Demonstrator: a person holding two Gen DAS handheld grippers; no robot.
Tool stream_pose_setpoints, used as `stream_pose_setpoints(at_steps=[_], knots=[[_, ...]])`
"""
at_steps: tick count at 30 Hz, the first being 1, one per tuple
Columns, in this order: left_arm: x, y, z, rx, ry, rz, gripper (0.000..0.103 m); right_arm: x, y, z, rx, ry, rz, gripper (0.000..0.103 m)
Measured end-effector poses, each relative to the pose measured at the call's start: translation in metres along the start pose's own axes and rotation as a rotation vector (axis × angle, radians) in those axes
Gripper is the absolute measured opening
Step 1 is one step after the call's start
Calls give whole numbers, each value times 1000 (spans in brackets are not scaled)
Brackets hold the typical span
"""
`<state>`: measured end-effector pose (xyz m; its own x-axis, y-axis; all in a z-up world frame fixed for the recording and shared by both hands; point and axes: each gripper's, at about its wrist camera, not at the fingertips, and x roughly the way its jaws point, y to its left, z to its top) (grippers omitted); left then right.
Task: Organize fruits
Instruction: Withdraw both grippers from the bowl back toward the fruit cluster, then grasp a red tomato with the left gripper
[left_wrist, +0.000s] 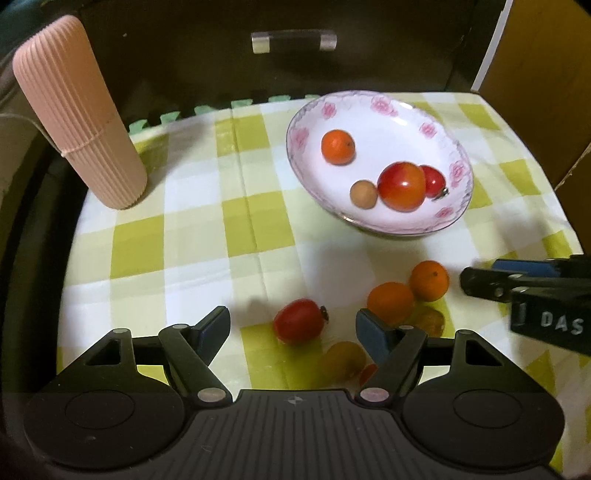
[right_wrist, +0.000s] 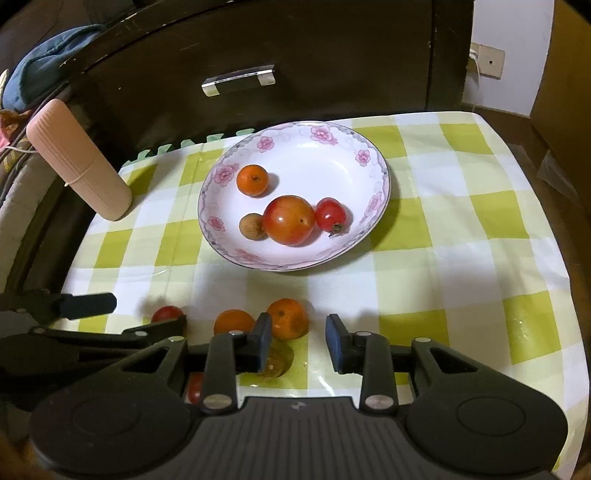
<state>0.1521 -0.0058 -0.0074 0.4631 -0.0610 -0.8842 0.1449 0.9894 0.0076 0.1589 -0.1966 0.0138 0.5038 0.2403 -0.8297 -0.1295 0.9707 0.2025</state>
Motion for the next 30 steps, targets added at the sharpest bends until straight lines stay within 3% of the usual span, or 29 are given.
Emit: stream_pose_setpoints(at_steps=[5, 15, 25, 29, 30], knots=[[8, -5, -2, 36, 15, -7, 77, 4, -4, 0, 13, 15, 5, 31], [33, -4, 0, 36, 70, -17, 51, 11, -3, 0, 8, 38, 13, 31], [36, -6, 7, 34, 54, -18, 55, 16, -4, 0, 14, 50, 12, 31], [36, -9, 6, 52, 54, -4, 54, 18, -4, 1, 16, 51, 12, 31], [36, -9, 5, 51, 52, 2, 50, 18, -4, 1, 15, 51, 13, 31]])
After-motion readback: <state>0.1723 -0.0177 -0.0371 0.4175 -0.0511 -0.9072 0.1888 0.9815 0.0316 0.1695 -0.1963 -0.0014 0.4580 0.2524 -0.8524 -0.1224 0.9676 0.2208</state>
